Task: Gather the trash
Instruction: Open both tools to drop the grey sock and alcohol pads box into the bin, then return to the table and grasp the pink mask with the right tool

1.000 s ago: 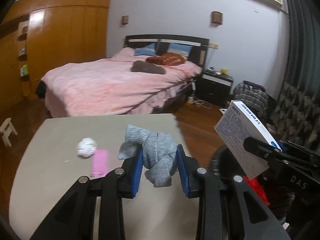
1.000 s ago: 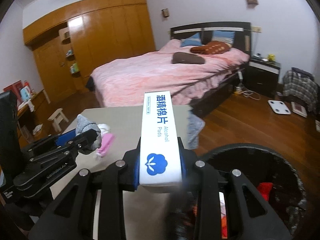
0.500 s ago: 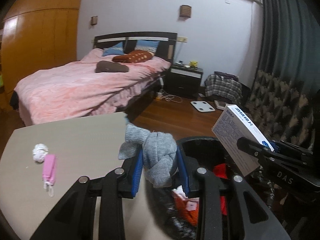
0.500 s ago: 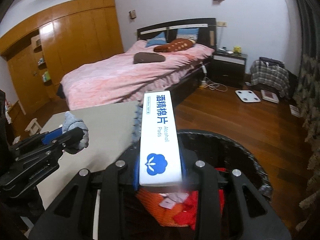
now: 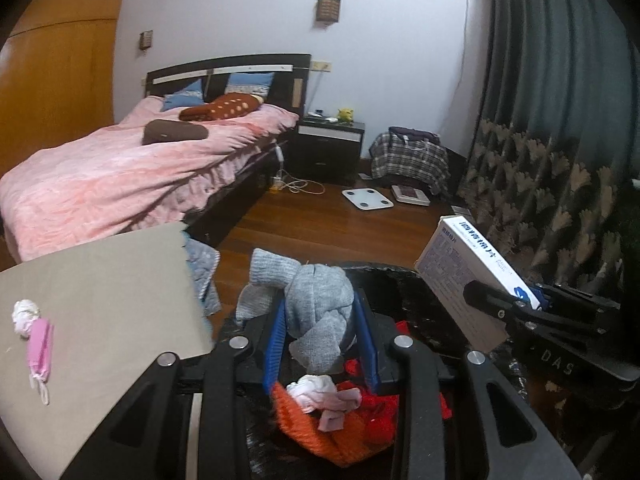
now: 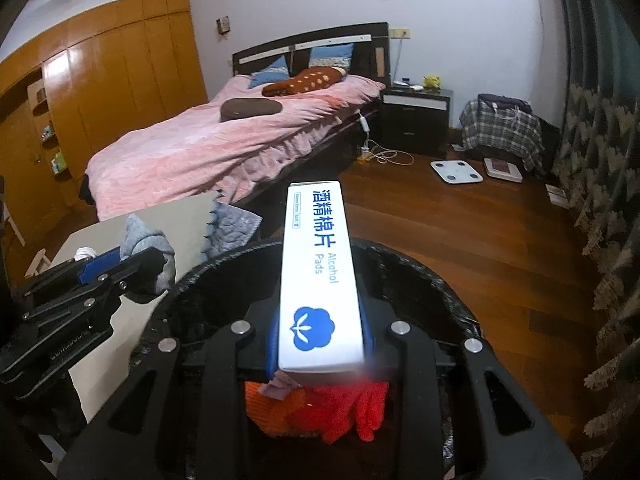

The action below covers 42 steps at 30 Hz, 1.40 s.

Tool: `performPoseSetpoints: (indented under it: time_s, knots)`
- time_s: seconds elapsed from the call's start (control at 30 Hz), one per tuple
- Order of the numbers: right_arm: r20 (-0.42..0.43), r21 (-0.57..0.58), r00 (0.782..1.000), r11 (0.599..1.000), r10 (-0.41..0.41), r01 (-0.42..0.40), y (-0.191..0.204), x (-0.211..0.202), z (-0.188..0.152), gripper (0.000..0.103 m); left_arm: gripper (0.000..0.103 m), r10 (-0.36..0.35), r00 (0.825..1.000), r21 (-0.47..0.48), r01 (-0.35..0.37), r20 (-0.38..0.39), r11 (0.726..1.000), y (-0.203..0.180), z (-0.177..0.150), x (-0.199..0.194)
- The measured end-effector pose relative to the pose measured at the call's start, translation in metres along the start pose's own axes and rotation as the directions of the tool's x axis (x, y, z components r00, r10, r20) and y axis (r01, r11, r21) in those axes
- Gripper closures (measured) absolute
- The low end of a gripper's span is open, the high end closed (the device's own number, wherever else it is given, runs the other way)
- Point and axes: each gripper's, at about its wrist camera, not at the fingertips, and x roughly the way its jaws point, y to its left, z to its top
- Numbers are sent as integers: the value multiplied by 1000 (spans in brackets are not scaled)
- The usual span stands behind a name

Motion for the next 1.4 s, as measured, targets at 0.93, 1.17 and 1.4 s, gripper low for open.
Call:
performPoseSetpoints:
  time_s: [0.93, 1.17, 1.4]
  knots:
    - [-4, -52, 999, 998, 36, -36, 64, 15, 9, 5, 9, 302, 953, -142, -296, 22, 945, 128, -26, -78]
    - [-20, -129, 987, 979, 158, -159, 141, 34, 16, 5, 9, 438, 899, -207, -429, -2, 879, 190, -49, -113]
    - [-38, -186, 966, 948, 256, -258, 222, 70, 27, 5, 9, 551, 834, -260, -540, -34, 801, 255, -72, -137]
